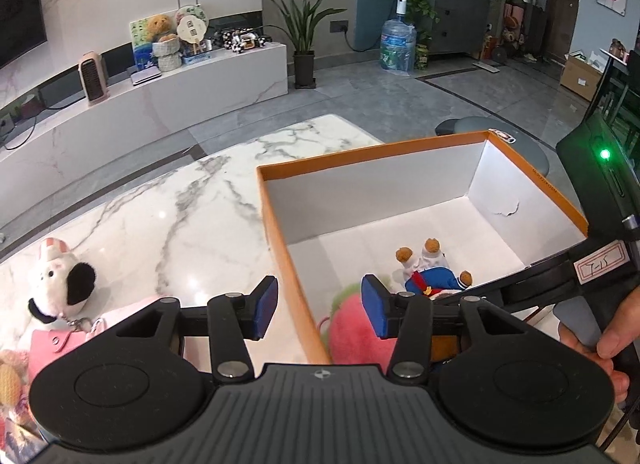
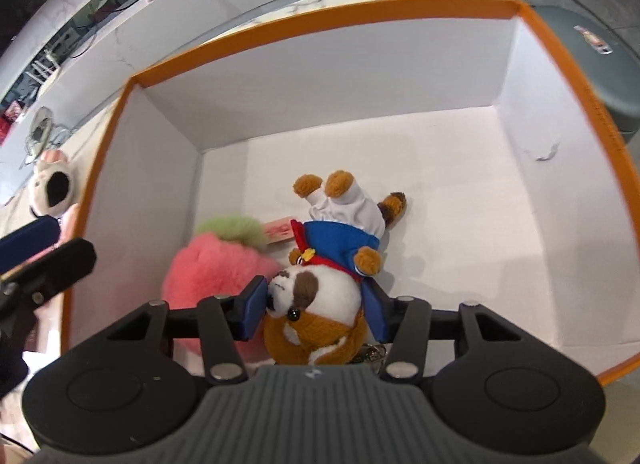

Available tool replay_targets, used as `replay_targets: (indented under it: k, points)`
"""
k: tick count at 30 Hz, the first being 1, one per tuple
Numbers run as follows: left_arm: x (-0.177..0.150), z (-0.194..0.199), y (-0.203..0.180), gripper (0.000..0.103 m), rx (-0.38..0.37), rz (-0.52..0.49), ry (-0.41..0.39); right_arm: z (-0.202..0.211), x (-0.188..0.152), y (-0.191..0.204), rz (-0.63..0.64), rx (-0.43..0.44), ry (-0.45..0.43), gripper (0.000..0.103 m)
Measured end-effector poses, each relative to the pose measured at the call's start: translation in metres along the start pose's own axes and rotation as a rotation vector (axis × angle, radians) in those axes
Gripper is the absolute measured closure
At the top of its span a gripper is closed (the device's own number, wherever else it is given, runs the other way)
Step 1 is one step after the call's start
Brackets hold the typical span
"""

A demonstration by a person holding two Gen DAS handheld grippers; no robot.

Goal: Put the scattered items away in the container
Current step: 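Lift both tools out of the box and return over the toy pile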

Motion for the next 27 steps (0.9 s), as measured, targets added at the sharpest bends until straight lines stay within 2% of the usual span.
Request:
replay_targets:
  k: [7,14,27]
  points:
    - [-0.006,0.019,0.003,0.047,0.023,0.013,-0.006,0.008,-0.003,0.005,0.023,-0.049,-0.025,0.047]
    - [-0.017,0.043,0.0,0.043,0.054,0.01,-0.002,0.036,-0.01,0.007,0.021,-0.076,-0.081,0.043]
    - [-0.037,0.121,0.011,0.038,0.105,0.048,-0.092,0.133,-0.037,0.034,0.059,-0.065,-0.261,0.035]
Point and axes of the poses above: each gripper's, at about its wrist camera, not at the fingertips, and z roughly against the way its jaws point, y to its left, x to its top, the point moved 5 cm from there along -z, roughly the way its jaws point, and after that the axes turned 11 degrees about -x, right-handed, at the moved point
